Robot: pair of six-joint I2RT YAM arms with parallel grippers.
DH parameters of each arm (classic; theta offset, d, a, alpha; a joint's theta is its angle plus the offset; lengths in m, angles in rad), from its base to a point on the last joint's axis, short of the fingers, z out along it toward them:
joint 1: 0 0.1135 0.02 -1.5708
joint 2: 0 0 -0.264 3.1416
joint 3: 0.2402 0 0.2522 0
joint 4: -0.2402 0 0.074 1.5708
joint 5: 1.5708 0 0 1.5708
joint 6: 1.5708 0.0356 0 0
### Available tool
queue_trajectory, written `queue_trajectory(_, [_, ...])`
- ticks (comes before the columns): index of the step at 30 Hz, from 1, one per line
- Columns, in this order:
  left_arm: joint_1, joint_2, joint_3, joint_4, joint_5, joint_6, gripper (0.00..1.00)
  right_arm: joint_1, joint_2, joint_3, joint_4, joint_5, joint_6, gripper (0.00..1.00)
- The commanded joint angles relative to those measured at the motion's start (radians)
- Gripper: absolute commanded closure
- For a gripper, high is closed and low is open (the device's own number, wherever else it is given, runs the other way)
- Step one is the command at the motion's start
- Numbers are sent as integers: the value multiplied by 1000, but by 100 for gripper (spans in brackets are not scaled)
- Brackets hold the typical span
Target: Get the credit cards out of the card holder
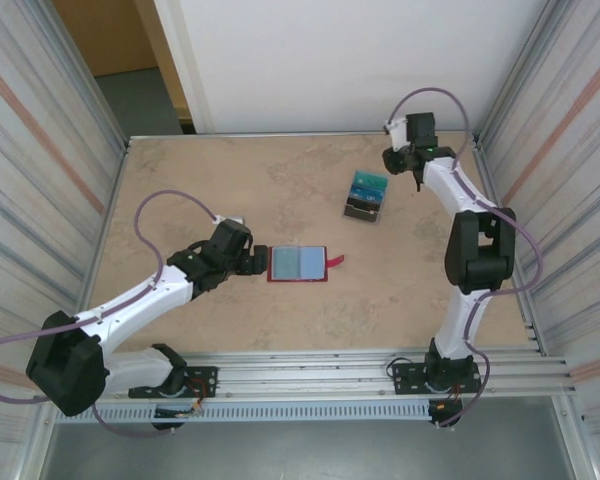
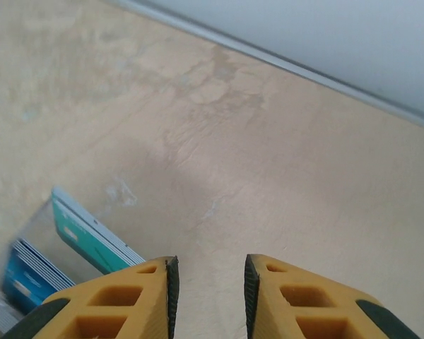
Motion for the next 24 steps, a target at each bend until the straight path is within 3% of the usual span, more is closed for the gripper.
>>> queue_trajectory(1, [11, -14, 10, 19, 4, -11, 1, -58, -58, -34, -53, -127, 341, 71])
queue_trajectory(5, [13, -12, 5, 24, 7, -10, 1, -112, -69, -134, -26, -281, 543, 75])
queue_trajectory(8, [16, -9, 1, 27, 11, -11, 1, -112, -90, -228, 20, -327, 616, 75])
queue_trajectory(16, [28, -7, -6, 41, 27, -13, 1, -55, -147, -395, 58, -250, 712, 69])
queue_trajectory(24, [35, -2, -5, 45, 37, -8, 1, -23, -116, -403, 68, -197, 732, 67])
